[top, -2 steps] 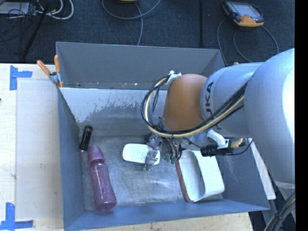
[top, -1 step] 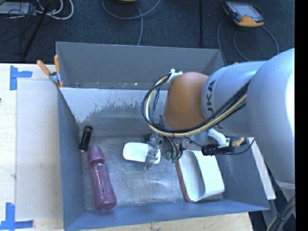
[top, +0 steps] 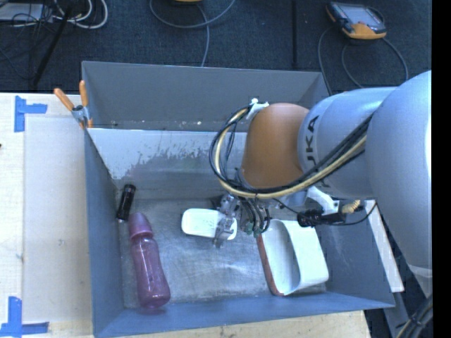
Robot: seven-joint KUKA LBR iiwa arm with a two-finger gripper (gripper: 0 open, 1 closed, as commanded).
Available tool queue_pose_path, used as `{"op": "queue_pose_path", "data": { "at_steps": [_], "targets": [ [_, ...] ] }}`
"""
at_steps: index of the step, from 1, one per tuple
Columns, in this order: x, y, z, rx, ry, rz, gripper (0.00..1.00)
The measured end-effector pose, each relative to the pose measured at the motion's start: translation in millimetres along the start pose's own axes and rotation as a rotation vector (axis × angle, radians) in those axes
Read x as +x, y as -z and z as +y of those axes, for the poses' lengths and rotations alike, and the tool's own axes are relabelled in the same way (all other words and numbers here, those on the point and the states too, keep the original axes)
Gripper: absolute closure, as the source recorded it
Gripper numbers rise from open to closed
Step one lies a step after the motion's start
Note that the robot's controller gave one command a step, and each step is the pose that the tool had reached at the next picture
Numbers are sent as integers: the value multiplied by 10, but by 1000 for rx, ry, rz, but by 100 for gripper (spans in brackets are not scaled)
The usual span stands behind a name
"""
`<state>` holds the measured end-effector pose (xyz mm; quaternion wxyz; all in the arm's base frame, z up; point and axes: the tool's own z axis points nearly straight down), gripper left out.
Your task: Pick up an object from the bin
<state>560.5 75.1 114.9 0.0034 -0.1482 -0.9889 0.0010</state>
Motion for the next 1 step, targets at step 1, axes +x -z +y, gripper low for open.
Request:
{"op": "queue_pose_path", "data": {
  "at_steps": [1],
  "targets": [
    [6,197,-2,0,1,1,100]
  ]
}}
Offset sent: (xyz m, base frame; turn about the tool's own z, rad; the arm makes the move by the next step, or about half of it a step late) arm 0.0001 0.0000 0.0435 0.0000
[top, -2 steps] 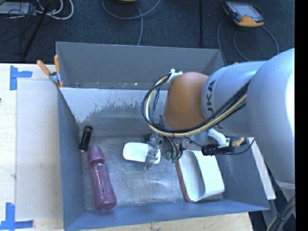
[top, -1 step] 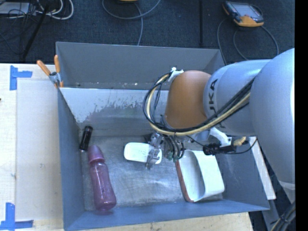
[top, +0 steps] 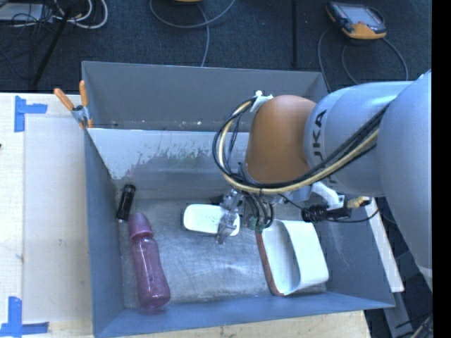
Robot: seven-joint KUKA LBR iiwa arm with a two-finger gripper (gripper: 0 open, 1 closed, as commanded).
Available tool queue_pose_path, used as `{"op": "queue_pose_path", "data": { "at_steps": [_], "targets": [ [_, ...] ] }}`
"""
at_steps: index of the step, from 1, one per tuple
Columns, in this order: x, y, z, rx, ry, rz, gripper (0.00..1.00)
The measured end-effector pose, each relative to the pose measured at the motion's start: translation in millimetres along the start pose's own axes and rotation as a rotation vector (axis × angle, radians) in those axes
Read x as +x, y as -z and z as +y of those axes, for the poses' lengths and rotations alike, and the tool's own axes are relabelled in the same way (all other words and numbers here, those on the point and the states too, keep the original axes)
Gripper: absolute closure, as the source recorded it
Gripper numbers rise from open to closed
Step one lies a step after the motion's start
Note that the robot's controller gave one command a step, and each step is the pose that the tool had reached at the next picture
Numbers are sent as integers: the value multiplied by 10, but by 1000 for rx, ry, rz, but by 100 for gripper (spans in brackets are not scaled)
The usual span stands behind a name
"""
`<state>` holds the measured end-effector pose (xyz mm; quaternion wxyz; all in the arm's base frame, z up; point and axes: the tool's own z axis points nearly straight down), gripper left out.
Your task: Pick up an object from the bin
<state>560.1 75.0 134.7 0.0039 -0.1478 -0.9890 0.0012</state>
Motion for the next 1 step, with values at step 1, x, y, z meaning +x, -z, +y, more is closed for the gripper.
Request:
{"op": "queue_pose_path", "data": {
  "at_steps": [1],
  "targets": [
    [-17,142,6,-4,0,-9,100]
  ]
}}
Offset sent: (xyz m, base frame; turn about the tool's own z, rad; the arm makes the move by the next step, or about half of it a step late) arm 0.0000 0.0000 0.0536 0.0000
